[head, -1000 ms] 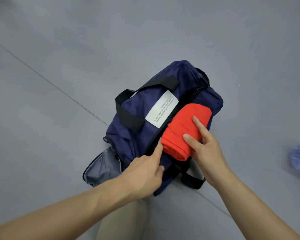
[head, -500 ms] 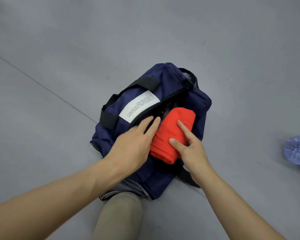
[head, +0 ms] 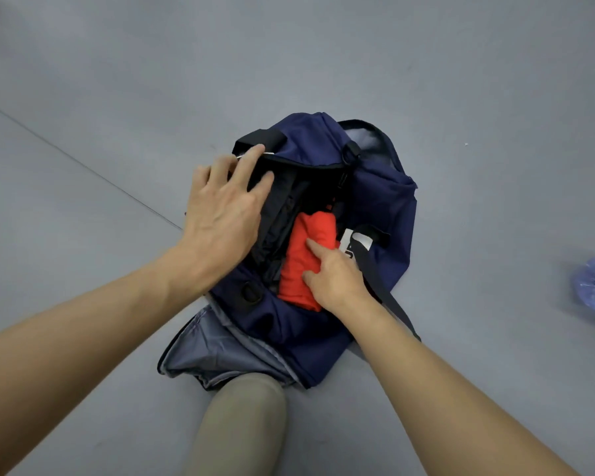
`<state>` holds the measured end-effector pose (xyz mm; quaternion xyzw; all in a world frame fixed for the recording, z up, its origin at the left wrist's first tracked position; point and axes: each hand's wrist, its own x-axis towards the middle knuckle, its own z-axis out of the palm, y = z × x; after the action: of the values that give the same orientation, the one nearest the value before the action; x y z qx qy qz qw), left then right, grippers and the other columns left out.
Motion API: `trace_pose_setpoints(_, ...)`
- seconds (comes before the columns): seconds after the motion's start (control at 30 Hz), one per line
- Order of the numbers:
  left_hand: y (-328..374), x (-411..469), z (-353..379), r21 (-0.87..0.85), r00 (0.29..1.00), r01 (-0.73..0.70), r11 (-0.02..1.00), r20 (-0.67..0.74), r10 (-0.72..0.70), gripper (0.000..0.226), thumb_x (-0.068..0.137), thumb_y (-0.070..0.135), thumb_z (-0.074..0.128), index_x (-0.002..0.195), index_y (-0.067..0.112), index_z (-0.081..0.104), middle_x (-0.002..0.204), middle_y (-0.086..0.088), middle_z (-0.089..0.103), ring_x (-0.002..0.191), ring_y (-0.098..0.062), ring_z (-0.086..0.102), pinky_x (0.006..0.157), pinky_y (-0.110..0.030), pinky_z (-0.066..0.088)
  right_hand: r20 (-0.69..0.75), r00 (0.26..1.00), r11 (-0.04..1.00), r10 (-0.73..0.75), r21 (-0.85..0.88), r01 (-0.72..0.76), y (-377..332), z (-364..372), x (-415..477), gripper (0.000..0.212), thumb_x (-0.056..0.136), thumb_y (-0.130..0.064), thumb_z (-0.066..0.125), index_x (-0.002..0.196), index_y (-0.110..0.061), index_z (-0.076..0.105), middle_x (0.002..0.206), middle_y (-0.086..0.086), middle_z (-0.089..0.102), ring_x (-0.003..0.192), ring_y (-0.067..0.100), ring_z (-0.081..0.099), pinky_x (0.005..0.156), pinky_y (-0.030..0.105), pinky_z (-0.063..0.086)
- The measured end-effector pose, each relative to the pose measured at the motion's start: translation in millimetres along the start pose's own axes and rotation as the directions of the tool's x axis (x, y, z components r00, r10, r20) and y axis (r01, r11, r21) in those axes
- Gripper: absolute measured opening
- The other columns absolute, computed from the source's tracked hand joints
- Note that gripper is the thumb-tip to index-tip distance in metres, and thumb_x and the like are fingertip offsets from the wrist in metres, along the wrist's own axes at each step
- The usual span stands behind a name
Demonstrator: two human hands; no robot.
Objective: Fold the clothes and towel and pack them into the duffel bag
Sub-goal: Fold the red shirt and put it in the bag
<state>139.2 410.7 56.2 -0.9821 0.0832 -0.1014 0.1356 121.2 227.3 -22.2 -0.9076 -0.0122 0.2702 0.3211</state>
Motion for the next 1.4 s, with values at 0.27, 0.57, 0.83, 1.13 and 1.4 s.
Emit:
trace_pose_setpoints(0.27, 0.2, 4.6, -12.5, -0.12, 1.0, 0.027, 0.992, 0.015, -0.026, 0.059, 0.082, 0.019, 0.063, 0.14, 0.026, 0.053, 0.145, -0.006, 0.045, 0.114, -0.039, 0.045, 0.083, -0.048, 0.035, 0.146, 0.984, 0.972, 0.106, -0.226, -0.071, 4.4, -9.1, -33.7, 0.065, 0.092, -0.012, 0.051, 0.151, -0.036, 0.04, 0.14, 0.008, 0.055, 0.128, 0.029, 0.052, 0.103, 0.033, 0.043)
trace_pose_setpoints(0.57, 8.0, -8.2, -37.8, -0.544, 0.999, -0.012, 0.839, 0.03, 0.033, 0.048, 0.093, 0.01, 0.051, 0.141, 0.018, 0.046, 0.138, 0.001, 0.043, 0.089, -0.034, 0.058, 0.067, -0.035, 0.037, 0.181, 0.971, 0.947, 0.154, 0.254, -0.198, 21.1, -49.7, -39.4, 0.068, 0.087, -0.014, 0.073, 0.146, -0.035, 0.047, 0.136, -0.003, 0.057, 0.114, 0.016, 0.06, 0.104, 0.028, 0.047)
trace_pose_setpoints(0.83, 1.6, -10.2, -48.9, -0.465, 0.996, -0.068, 0.883, 0.016, 0.085, 0.05, 0.087, 0.006, 0.047, 0.134, 0.024, 0.048, 0.138, 0.006, 0.038, 0.081, -0.028, 0.054, 0.057, -0.037, 0.04, -0.287, 0.929, 0.848, 0.234, 0.527, -0.051, 7.7, -40.7, 28.7, 0.06, 0.093, -0.013, 0.061, 0.148, -0.027, 0.046, 0.138, 0.002, 0.059, 0.123, 0.026, 0.059, 0.106, 0.044, 0.047)
trace_pose_setpoints(1.13, 17.8, -21.7, 9.3, -0.426, 0.979, -0.181, 0.886, 0.007, 0.203, 0.059, 0.087, 0.036, 0.067, 0.144, 0.033, 0.051, 0.162, -0.009, 0.027, 0.136, -0.038, 0.039, 0.105, -0.053, 0.043, -0.153, 0.979, 0.828, 0.131, 0.56, -0.023, 27.4, -33.0, 54.4, 0.063, 0.097, -0.015, 0.061, 0.153, -0.028, 0.036, 0.145, 0.0, 0.053, 0.125, 0.02, 0.056, 0.109, 0.04, 0.046)
trace_pose_setpoints(1.4, 29.2, -23.8, 53.1, -0.13, 0.975, -0.086, 0.988, 0.193, 0.111, 0.065, 0.091, 0.045, 0.064, 0.15, 0.04, 0.038, 0.168, -0.011, 0.0, 0.148, -0.043, 0.018, 0.115, -0.062, 0.023, -0.177, 0.977, 0.953, 0.12, 0.297, -0.064, 34.7, -32.0, 46.6, 0.071, 0.096, -0.019, 0.061, 0.154, -0.044, 0.028, 0.142, 0.011, 0.045, 0.127, 0.03, 0.05, 0.11, 0.043, 0.042)
